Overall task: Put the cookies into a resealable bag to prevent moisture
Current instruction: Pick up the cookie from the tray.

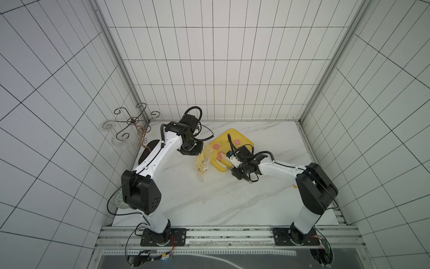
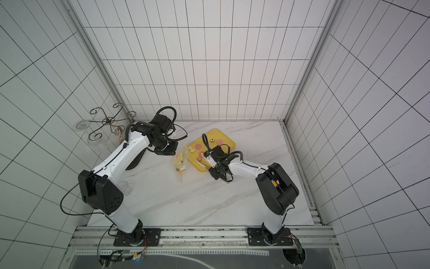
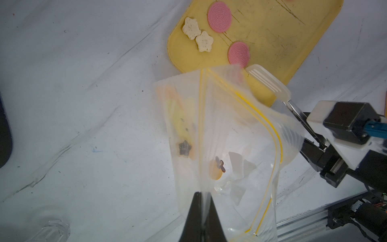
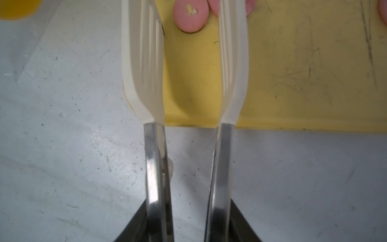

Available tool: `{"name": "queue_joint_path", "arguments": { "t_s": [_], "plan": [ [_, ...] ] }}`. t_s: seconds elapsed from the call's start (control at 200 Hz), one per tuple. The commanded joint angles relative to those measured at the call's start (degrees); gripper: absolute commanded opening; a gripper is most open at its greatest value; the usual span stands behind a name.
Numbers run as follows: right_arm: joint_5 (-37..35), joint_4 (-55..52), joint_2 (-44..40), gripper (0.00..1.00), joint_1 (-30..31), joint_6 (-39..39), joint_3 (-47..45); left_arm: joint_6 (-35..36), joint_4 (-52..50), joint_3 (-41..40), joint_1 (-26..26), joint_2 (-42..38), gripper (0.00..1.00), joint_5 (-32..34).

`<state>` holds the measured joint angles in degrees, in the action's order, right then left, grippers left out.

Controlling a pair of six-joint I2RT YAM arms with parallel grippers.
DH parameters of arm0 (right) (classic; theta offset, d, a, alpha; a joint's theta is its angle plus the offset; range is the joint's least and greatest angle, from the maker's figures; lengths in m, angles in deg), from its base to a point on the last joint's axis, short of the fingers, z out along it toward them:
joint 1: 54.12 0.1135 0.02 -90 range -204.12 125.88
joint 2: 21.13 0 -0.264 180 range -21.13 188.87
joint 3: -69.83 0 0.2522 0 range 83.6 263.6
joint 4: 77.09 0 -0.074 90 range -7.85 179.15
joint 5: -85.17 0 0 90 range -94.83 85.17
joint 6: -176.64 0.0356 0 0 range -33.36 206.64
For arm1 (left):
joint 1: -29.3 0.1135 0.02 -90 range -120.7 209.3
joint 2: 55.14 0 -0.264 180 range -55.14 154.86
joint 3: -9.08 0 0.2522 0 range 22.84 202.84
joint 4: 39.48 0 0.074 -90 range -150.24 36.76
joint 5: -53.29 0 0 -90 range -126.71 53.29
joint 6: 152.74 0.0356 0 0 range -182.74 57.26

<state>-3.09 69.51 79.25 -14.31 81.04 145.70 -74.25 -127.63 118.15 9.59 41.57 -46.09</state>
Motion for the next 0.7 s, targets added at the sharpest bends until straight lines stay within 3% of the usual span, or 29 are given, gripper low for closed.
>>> {"name": "queue_joint_path", "arguments": {
  "t_s": [0.0, 0.695],
  "plan": [
    [-0.13, 1.74, 1.55, 0.46, 0.53, -0.17, 2.80, 0.96, 0.50, -0.56, 0.10, -1.75, 0.00, 0.51],
    [0.70, 0.23, 6.70, 0.41, 1.50, -0.72, 8.99, 1.41, 0.92, -1.36, 0.10, -2.14, 0.00, 0.07]
  ]
}}
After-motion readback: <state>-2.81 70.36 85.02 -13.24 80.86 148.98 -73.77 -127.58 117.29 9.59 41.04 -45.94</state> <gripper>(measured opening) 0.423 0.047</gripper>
